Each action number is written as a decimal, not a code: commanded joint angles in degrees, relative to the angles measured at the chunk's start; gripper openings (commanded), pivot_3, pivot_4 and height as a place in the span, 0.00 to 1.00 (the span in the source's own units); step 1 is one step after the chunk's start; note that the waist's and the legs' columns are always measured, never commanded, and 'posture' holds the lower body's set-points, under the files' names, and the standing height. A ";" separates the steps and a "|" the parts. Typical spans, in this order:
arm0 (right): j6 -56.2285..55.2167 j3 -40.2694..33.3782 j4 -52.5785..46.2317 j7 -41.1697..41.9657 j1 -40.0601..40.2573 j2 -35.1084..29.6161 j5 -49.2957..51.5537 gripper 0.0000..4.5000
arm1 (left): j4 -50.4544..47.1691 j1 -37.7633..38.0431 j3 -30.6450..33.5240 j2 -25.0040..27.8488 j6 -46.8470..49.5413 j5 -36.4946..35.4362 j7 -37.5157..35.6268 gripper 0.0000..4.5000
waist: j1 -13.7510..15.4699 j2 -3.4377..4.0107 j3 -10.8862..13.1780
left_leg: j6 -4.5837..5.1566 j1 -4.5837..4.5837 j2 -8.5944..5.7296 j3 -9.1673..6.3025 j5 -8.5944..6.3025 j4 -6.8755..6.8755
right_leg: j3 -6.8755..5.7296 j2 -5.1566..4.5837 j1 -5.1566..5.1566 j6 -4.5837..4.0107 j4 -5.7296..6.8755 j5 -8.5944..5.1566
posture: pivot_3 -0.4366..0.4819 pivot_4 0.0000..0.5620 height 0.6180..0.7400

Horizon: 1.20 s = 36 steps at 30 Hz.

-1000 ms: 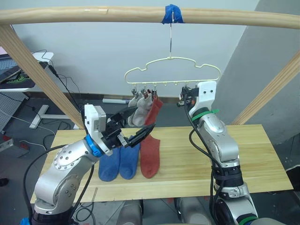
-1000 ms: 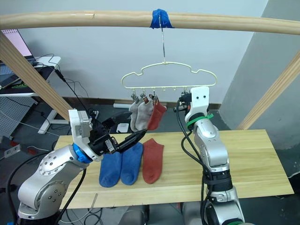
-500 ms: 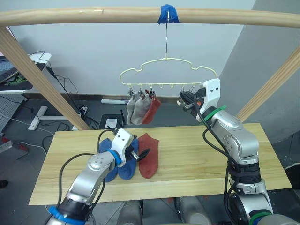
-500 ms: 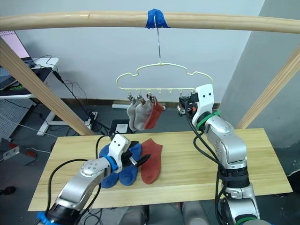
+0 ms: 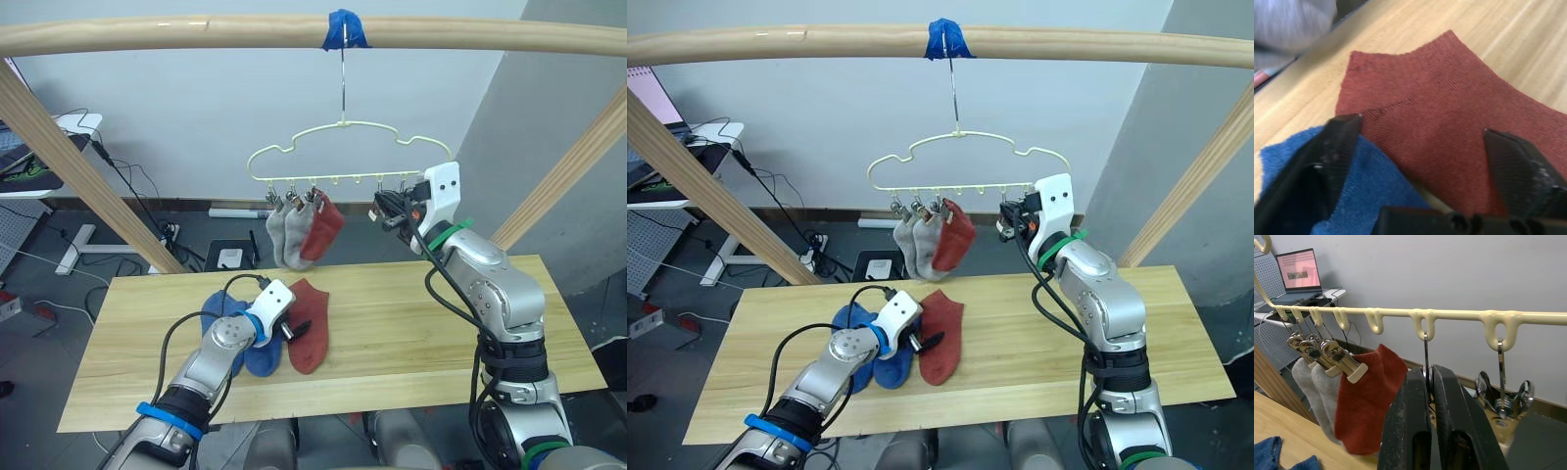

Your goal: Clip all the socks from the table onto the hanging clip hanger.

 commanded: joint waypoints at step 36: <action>-1.29 -1.26 -0.81 -1.38 -1.44 -0.66 0.38 0.00 | 8.42 -4.45 1.22 -2.59 -11.71 3.42 -5.99 0.99 | -0.69 0.09 0.05 | 0.01 0.00 0.01 0.00 0.01 0.01 | 0.02 0.02 0.00 0.05 0.04 -0.03 | 0.28 0.32 1.00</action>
